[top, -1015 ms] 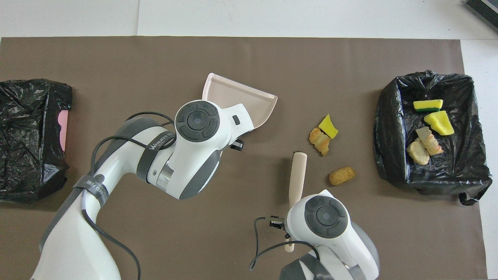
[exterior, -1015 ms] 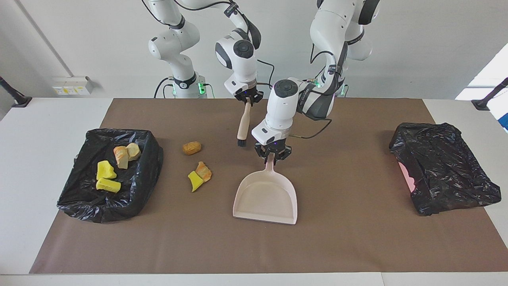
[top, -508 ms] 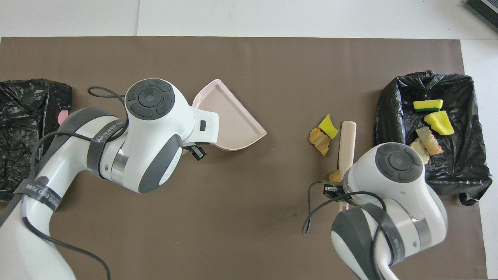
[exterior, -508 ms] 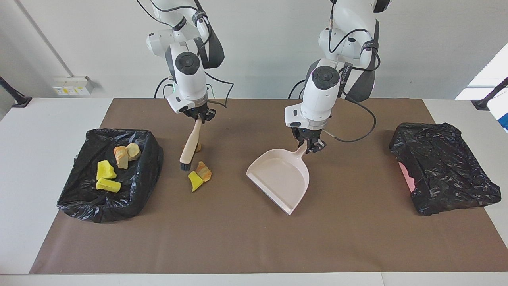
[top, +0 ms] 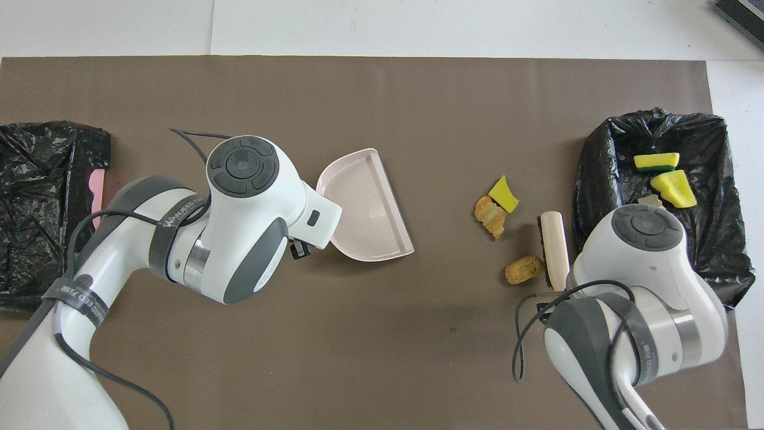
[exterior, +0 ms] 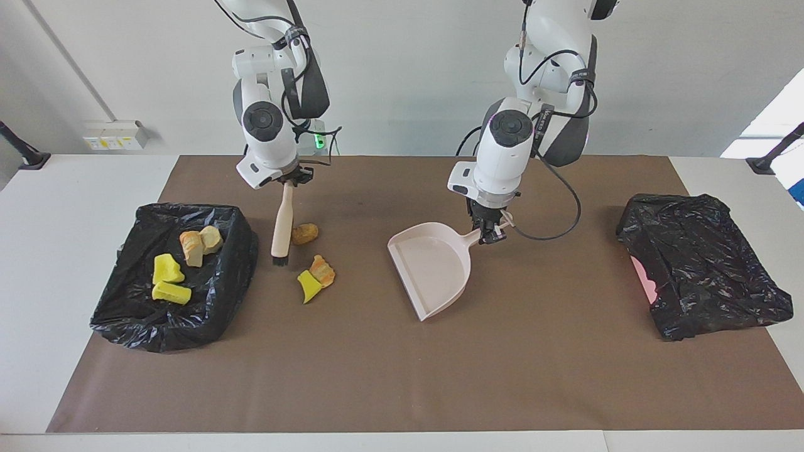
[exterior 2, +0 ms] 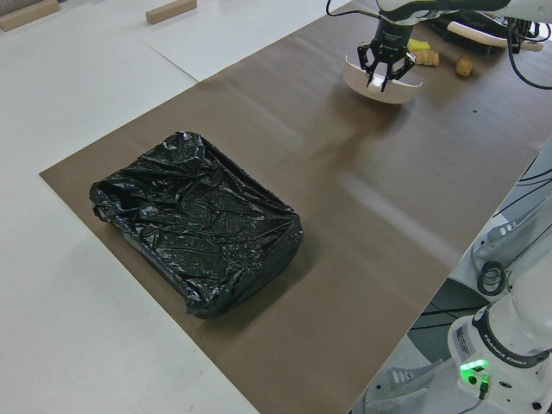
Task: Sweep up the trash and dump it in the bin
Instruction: 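Grasp the brush with the right gripper while the left gripper moves the dustpan, then sweep the tan chunks toward the dustpan with the brush in the right gripper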
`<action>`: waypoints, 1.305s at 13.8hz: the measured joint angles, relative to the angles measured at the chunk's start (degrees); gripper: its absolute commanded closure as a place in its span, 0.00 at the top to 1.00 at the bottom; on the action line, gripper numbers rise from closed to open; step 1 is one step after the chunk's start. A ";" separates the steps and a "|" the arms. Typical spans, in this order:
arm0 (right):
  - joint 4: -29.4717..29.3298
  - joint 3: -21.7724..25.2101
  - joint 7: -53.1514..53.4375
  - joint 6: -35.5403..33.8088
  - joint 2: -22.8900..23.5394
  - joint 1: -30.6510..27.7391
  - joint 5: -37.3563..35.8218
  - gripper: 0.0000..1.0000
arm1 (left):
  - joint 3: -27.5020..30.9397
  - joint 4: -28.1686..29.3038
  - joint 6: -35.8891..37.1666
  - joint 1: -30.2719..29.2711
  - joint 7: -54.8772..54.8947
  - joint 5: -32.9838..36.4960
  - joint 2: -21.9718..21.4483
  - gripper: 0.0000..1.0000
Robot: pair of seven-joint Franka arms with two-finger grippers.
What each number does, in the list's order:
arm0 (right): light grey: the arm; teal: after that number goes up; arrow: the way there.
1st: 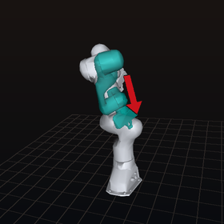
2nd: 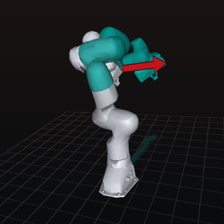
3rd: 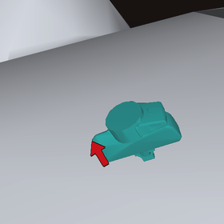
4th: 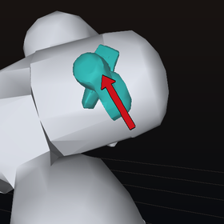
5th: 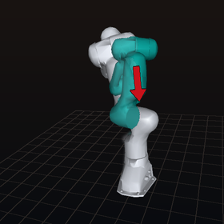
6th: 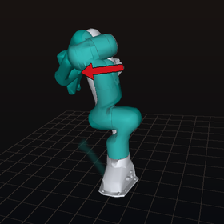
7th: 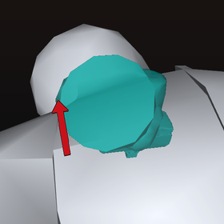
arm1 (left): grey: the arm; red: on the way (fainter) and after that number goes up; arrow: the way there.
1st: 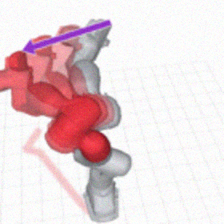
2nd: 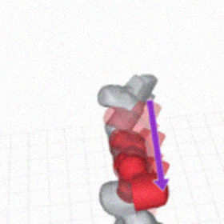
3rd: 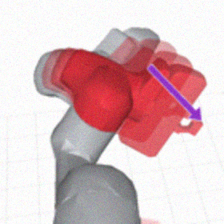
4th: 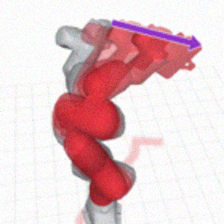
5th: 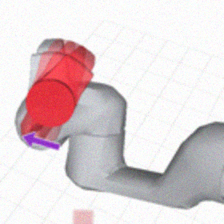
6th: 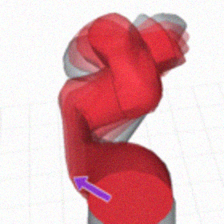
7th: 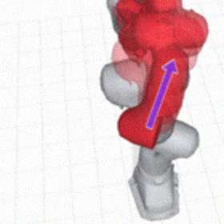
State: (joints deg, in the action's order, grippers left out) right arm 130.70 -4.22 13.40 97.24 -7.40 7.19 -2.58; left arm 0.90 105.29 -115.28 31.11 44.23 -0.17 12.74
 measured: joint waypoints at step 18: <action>6.55 -0.60 3.20 15.18 1.35 2.25 18.19 0.00 | -0.16 11.17 -11.66 3.78 6.23 0.66 -1.52 0.00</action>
State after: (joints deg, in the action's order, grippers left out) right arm 137.25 -4.82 16.60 112.42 -6.05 9.43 15.62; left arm 0.74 116.47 -126.94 34.90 50.46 0.49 11.22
